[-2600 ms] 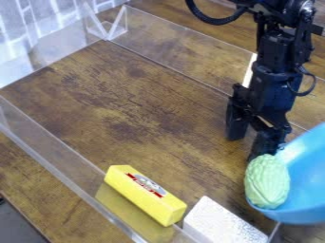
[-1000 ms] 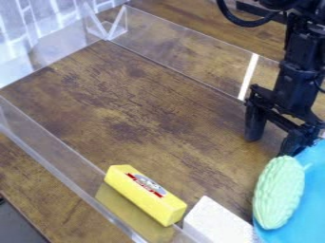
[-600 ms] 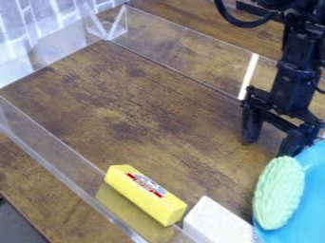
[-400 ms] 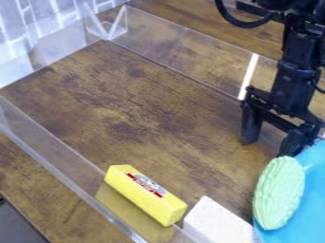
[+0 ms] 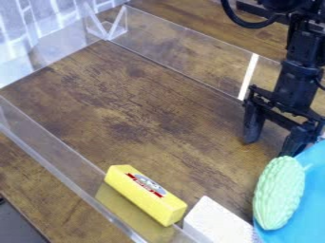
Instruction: Put the white object in the blue tray
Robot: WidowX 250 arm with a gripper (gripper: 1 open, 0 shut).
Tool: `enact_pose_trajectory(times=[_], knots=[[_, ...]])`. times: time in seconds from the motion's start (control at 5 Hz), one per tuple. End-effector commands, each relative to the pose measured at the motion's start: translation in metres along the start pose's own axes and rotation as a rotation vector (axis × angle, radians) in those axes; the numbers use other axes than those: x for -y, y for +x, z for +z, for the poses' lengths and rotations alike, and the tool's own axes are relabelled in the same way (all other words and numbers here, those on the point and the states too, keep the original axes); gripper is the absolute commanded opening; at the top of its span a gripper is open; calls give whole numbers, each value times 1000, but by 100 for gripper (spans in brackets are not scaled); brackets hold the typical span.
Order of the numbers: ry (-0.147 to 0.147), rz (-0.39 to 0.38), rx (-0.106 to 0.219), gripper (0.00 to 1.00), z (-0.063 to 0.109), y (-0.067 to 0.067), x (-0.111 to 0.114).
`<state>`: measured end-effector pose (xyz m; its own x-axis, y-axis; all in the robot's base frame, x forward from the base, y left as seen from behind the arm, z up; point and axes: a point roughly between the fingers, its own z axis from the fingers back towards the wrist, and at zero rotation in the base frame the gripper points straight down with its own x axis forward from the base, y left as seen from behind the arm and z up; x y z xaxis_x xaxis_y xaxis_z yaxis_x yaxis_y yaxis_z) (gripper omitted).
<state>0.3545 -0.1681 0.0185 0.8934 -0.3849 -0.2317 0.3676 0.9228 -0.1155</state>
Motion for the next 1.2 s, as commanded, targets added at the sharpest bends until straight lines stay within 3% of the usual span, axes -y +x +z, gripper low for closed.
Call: enact_pose_trajectory(times=[0.0,0.2,0.6,1.0], knots=[[-18,6,0,100,-1,-2,20],[-34,48,-10,100,-2,-5,26],[-94,249,-16,100,-4,-21,16],[-111,301,-45,100,-4,-17,20]])
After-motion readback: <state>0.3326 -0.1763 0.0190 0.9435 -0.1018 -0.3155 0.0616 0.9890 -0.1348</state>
